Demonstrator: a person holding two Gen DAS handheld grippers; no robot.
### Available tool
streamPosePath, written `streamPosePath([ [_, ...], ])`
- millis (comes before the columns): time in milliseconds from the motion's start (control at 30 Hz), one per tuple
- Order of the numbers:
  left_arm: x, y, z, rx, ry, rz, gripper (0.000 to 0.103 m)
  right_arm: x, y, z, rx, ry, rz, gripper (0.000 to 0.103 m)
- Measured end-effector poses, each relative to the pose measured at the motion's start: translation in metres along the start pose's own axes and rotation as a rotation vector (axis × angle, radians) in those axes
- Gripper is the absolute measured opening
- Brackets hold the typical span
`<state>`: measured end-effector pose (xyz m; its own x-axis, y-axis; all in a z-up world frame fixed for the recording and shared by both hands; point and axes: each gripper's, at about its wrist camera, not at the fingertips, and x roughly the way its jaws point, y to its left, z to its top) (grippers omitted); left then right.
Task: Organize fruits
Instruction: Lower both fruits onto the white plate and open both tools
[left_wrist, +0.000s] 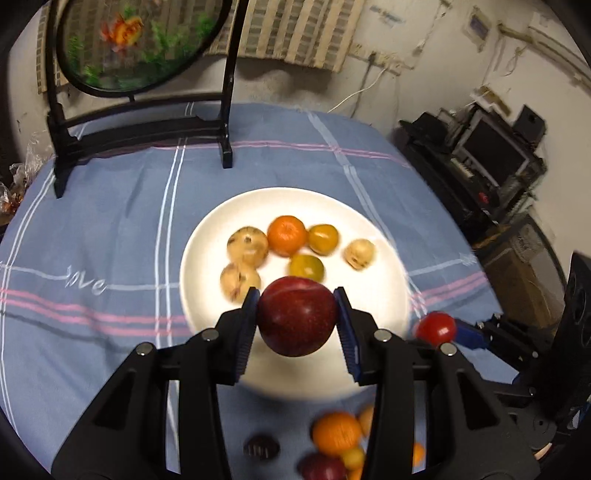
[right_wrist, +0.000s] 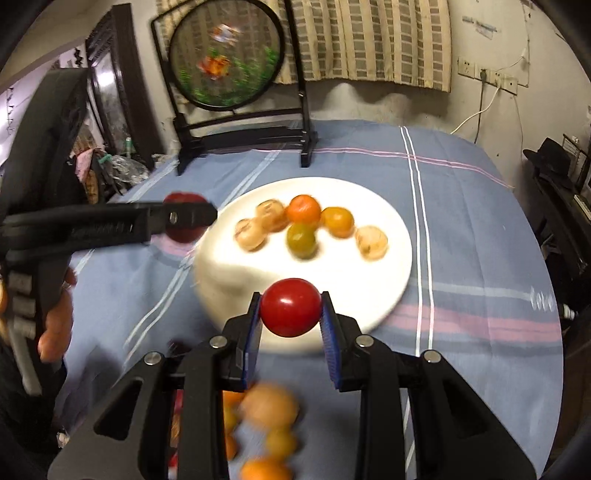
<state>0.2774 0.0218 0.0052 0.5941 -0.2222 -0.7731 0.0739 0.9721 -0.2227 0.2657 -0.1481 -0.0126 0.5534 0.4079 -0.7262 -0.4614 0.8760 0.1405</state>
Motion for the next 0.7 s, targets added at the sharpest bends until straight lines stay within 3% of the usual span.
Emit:
streamPosePath([
  [200,0.060,0.010,0.016,-0.038,0.082,0.018,0.042,0.067,-0.023,0.024,0.030,0.094,0.009,0.031],
  [467,0.082,0.015,0.023,-0.035,0.110,0.025,0.043,0.079,-0.021,0.029,-0.016,0.078,-0.020,0.032],
  [500,0.083,0.015,0.025,-0.040,0.110,0.022,0.051,0.081,-0.021,0.031,-0.026,0.073,-0.031,0.032],
  [533,0.081,0.016,0.028,-0.045,0.095,0.023,0.058,0.081,-0.019,0.032,-0.036,0.067,-0.045,0.037],
  [567,0.077,0.016,0.030,-0.050,0.072,0.030,0.067,0.080,-0.017,0.033,-0.051,0.052,-0.072,0.054],
  [600,0.070,0.017,0.034,-0.051,0.043,0.029,0.073,0.080,-0.016,0.035,-0.060,0.037,-0.090,0.062],
  [700,0.051,0.018,0.041,-0.054,0.006,0.021,0.075,0.070,-0.012,0.040,-0.100,-0.009,-0.131,0.065],
])
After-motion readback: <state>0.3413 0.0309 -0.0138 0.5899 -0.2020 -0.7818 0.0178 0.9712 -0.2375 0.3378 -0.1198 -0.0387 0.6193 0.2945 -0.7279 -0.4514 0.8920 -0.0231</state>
